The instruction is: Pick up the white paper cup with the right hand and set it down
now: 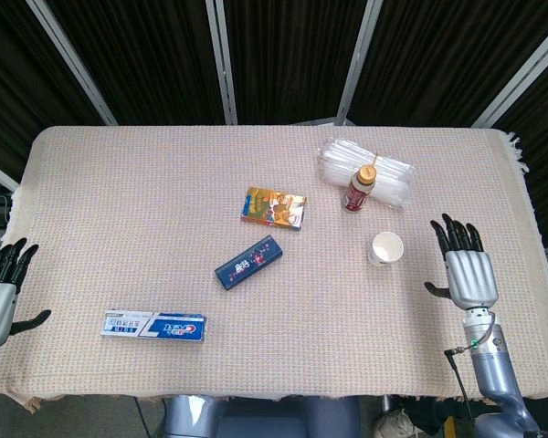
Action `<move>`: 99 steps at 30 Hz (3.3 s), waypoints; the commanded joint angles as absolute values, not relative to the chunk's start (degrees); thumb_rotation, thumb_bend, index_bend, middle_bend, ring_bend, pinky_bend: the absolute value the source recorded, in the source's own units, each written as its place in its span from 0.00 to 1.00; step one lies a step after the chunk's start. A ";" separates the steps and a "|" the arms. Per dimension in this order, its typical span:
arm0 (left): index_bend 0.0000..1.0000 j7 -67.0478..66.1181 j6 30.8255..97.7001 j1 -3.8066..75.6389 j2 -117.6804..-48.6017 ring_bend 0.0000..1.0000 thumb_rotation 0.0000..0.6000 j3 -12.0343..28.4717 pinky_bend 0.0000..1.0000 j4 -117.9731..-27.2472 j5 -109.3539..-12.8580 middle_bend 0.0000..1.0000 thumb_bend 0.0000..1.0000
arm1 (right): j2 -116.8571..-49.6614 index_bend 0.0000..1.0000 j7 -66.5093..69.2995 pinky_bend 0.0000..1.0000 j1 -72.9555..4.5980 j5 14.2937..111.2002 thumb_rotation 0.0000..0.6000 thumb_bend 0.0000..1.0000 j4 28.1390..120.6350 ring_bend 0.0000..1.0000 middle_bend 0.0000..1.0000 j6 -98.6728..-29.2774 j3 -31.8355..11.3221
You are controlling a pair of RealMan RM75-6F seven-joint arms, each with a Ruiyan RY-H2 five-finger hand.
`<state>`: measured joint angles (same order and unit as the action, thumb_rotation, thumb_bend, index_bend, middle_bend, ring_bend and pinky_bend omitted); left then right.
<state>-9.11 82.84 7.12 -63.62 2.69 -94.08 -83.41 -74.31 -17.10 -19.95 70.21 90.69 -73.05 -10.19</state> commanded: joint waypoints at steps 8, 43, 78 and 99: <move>0.00 -8.88 83.22 6.91 -63.63 0.00 1.00 2.52 0.00 -93.96 -83.79 0.00 0.00 | -74.17 0.03 -16.50 0.00 -19.89 70.43 1.00 0.12 91.09 0.00 0.00 -73.19 -10.24; 0.00 -8.93 82.62 7.24 -63.34 0.00 1.00 2.53 0.00 -94.00 -83.80 0.00 0.00 | -80.22 0.20 -34.32 0.00 -32.36 50.99 1.00 0.10 90.42 0.00 0.00 -62.18 -14.21; 0.00 -9.50 82.08 7.54 -63.18 0.00 1.00 2.68 0.00 -94.48 -83.26 0.00 0.00 | -85.61 0.44 -33.89 0.00 -36.63 46.78 1.00 0.13 81.84 0.00 0.12 -60.96 -13.83; 0.00 -9.26 82.04 7.57 -63.13 0.00 1.00 2.63 0.00 -94.39 -83.33 0.00 0.00 | -89.62 0.45 -23.97 0.00 -37.11 42.41 1.00 0.13 91.34 0.00 0.12 -62.74 -18.79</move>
<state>-9.25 82.04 7.57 -63.13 2.63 -94.39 -83.33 -89.04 -24.45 -36.98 42.79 91.86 -62.40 -18.45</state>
